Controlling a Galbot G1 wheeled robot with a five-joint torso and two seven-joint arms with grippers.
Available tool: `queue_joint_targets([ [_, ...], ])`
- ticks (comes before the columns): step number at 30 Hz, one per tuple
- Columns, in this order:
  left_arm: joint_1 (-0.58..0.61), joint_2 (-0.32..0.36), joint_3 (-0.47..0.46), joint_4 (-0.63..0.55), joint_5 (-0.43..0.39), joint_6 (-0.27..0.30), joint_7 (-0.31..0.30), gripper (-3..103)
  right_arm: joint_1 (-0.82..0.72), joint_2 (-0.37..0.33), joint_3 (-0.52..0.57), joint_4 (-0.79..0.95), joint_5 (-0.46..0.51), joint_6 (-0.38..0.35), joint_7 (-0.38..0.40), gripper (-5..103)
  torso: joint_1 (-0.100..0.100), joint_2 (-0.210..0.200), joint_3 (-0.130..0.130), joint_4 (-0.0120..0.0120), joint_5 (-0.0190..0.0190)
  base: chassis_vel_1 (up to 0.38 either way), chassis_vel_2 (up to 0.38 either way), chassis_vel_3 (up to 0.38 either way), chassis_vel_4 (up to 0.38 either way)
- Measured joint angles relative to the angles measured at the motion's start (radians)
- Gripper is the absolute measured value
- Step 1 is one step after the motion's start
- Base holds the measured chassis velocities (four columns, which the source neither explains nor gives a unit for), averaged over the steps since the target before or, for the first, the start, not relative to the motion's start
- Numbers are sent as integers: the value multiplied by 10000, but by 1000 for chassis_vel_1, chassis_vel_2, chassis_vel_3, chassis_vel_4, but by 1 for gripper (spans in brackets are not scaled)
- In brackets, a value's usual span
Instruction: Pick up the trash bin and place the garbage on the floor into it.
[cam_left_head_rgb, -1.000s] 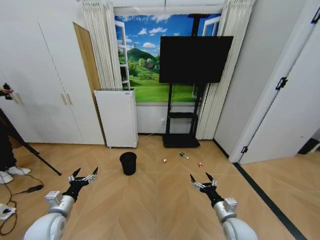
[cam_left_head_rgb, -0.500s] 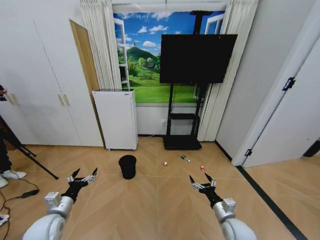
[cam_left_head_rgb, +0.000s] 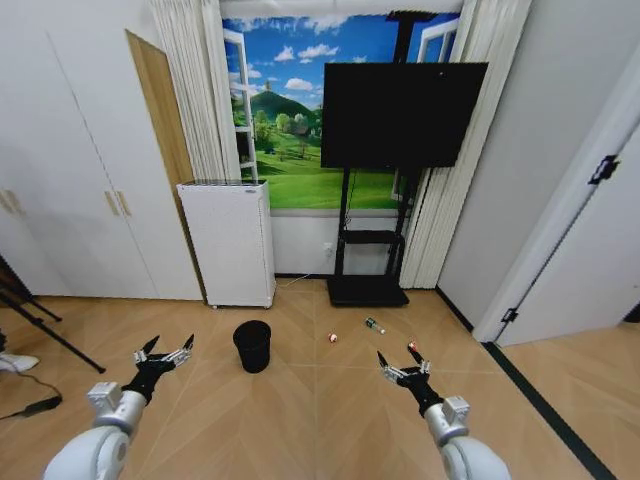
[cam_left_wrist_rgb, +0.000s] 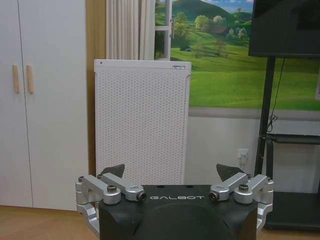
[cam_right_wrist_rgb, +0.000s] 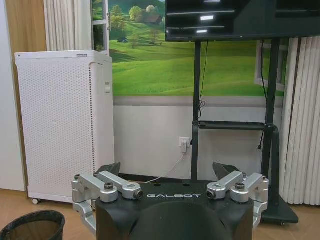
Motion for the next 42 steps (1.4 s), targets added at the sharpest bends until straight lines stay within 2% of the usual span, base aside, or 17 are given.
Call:
queue_joint_targets([
  [23,174,-249,-98,-244,36,113,-26,100,-74,58,-6,5,-121,125,-55,100,0,0,-1,0,2,-204,210,205,-206],
  [25,163,-252,-66,-251,36,128,-34,100,-99,70,9,-11,-132,159,-72,100,-2,0,-2,-1,-8,-207,208,206,-212],
  [28,135,-252,-45,-237,57,137,-45,100,-104,71,23,-38,-135,175,-91,100,-2,0,-1,0,3,-217,212,218,-218],
  [30,134,-249,-33,-214,121,141,-24,100,-105,71,28,-63,-137,176,-100,100,-1,0,-1,-1,-10,-206,205,212,-200],
  [33,144,-269,-27,-207,133,142,5,100,-99,85,23,-87,-144,176,-105,100,-3,1,-3,-2,2,-194,208,205,-218],
  [39,135,-274,-23,-157,133,137,23,100,-32,124,-23,-196,-263,185,-117,100,-2,0,-1,0,-8,-217,215,198,-211],
  [42,133,-251,-32,-158,137,136,21,100,-23,119,-26,-222,-278,209,-117,100,-3,0,-2,-2,-1,-225,217,198,-213],
])
